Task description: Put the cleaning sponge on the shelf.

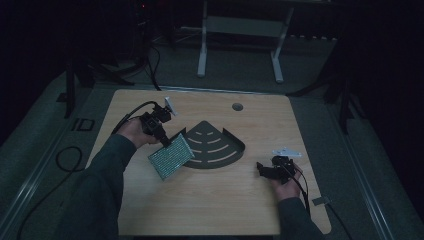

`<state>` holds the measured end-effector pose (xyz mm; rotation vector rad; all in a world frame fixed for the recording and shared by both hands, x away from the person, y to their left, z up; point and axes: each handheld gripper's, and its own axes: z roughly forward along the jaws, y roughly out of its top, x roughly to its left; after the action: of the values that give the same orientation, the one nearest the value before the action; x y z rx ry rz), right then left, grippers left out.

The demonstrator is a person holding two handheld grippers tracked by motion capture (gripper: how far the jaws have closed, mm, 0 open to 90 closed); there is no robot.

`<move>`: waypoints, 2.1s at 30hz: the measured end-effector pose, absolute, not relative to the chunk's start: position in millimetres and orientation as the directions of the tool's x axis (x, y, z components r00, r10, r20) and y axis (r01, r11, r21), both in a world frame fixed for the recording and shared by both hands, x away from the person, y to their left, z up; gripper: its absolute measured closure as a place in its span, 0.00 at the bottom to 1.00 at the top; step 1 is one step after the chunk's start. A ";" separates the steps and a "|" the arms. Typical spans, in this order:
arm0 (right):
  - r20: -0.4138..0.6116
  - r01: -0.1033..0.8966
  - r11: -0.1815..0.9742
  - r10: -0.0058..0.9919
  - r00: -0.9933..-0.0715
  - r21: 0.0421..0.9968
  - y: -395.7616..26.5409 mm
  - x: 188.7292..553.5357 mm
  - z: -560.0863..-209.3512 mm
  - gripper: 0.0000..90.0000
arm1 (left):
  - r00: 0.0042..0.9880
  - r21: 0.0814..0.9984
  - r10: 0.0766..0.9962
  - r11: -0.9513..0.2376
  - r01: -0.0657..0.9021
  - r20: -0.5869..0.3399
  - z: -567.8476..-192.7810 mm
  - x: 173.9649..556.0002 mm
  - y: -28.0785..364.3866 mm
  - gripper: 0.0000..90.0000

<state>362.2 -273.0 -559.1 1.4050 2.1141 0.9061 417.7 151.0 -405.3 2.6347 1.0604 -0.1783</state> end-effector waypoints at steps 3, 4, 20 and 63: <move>-0.005 0.632 0.269 0.923 -0.385 0.727 -273.0 362.2 -559.1 0.19 | 0.719 0.228 0.659 -0.682 0.695 -0.220 -404.8 418.9 150.8 1.00; -0.006 0.632 0.269 0.923 -0.386 0.726 -273.1 362.2 -559.1 0.19 | 0.719 0.225 0.661 -0.683 0.695 -0.216 -404.8 419.4 150.8 1.00; -0.005 0.633 0.268 0.923 -0.385 0.726 -273.0 362.2 -559.1 0.19 | 0.713 0.248 0.668 -0.668 0.701 -0.215 -397.4 430.7 139.8 1.00; -0.004 0.634 0.267 0.923 -0.384 0.726 -272.9 362.2 -559.1 0.19 | 0.656 0.254 0.725 -0.608 0.752 -0.211 -406.1 470.1 124.1 1.00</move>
<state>362.2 -272.9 -559.1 1.4078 2.1140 0.9060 470.1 124.1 -406.1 2.5558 1.1768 -0.1229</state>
